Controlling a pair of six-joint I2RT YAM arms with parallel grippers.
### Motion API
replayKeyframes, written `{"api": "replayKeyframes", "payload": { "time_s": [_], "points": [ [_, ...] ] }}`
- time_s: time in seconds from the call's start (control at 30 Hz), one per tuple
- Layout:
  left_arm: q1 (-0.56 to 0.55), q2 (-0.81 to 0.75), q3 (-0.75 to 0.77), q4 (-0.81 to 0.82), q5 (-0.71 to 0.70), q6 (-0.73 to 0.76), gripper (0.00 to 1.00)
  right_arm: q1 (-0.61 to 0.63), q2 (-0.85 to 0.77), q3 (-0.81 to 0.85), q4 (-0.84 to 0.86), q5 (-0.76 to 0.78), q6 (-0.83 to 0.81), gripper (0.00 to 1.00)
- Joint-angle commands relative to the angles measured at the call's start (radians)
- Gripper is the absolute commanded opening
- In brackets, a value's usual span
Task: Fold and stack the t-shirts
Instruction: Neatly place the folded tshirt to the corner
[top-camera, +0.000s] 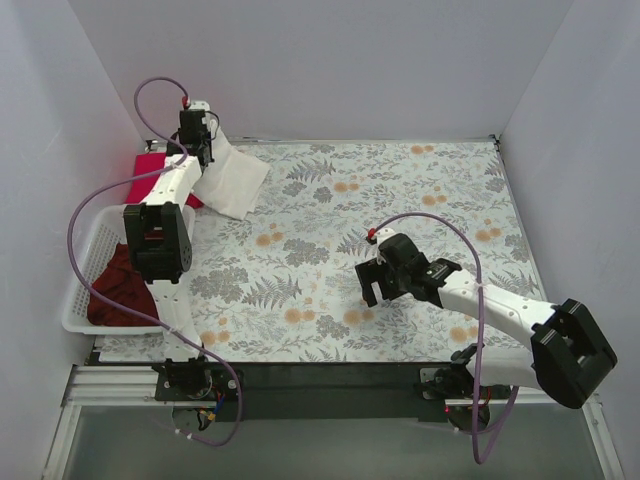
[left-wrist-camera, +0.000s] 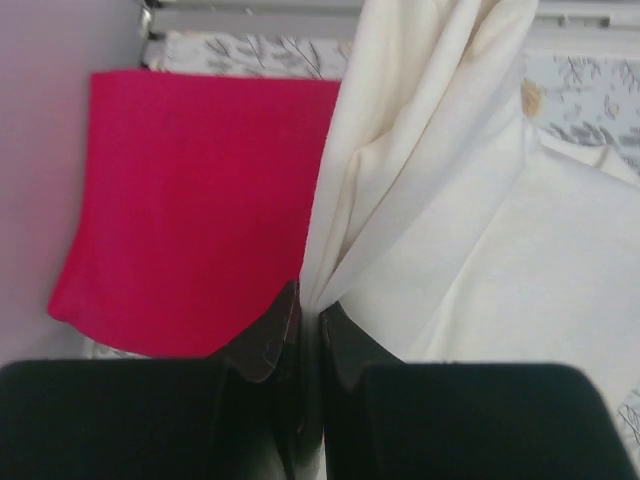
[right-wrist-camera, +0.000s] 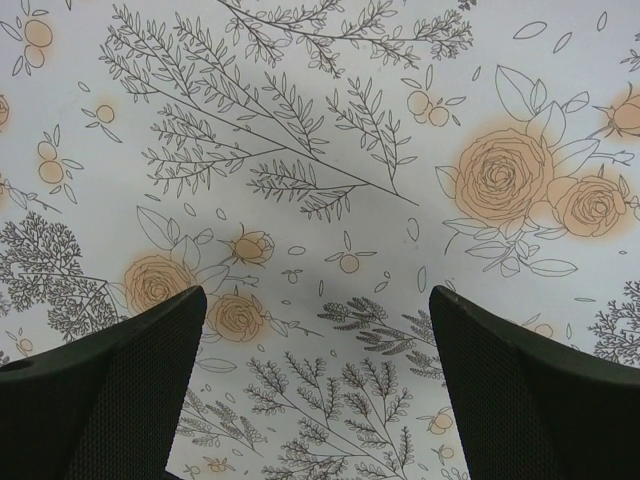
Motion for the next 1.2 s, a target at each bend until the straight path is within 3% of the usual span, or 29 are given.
{"api": "replayKeyframes", "payload": {
  "time_s": [0.0, 0.47, 0.67, 0.9, 1.17],
  "points": [
    [0.023, 0.002, 0.108, 0.039, -0.028, 0.089, 0.0, -0.009, 0.033, 0.068, -0.02, -0.014, -0.012, 0.98],
    [0.185, 0.095, 0.356, -0.066, 0.053, 0.18, 0.0, -0.018, 0.122, 0.155, -0.091, 0.028, -0.04, 0.98],
    [0.233, 0.135, 0.39, -0.071, 0.064, 0.198, 0.0, -0.019, 0.132, 0.172, -0.112, 0.029, -0.038, 0.98],
    [0.274, 0.17, 0.321, 0.051, -0.133, 0.2, 0.0, -0.019, 0.135, 0.174, -0.121, 0.031, -0.034, 0.98],
    [0.28, 0.244, 0.278, 0.185, -0.263, 0.272, 0.0, -0.019, 0.145, 0.177, -0.134, 0.035, -0.034, 0.98]
  ]
}}
